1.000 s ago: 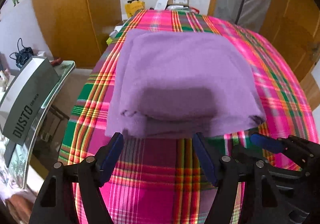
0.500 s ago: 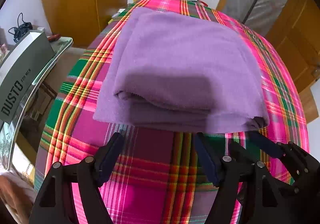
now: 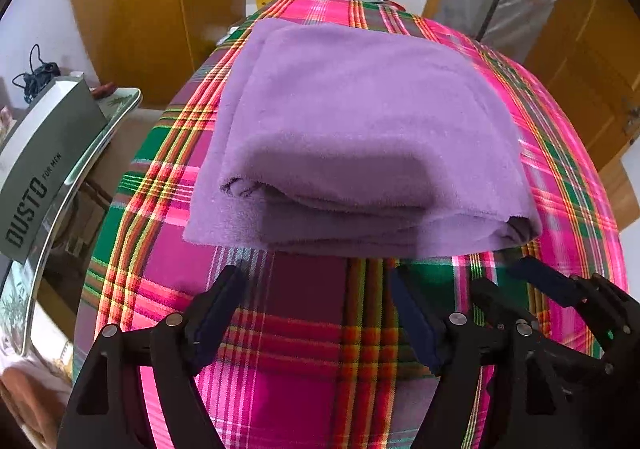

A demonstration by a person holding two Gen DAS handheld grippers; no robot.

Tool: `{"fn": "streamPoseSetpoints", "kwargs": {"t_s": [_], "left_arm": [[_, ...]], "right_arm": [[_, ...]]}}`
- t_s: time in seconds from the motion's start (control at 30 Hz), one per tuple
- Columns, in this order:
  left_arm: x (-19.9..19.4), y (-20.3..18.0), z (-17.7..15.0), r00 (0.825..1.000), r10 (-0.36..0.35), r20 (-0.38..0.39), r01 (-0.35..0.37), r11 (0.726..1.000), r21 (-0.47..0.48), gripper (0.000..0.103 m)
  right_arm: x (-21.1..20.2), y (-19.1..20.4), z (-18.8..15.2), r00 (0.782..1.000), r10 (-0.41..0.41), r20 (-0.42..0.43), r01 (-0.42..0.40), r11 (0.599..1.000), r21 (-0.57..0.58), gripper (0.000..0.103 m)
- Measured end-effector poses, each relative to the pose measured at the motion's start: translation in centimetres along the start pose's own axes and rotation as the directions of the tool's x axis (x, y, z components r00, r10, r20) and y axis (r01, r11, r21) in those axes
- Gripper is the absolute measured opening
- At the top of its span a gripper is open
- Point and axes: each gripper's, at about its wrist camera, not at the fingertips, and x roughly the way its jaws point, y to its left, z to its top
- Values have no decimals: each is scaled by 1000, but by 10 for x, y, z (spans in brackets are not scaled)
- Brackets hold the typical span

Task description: Fold clothes

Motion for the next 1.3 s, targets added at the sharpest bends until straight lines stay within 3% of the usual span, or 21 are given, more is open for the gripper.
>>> {"fn": "streamPoseSetpoints", "kwargs": {"t_s": [1.3], "left_arm": [[-1,-1,2,1000,-14,10,14,1000,9,83]], "right_arm": [[-5,-4,-11,998,-21,65,20,1000,22,52]]}}
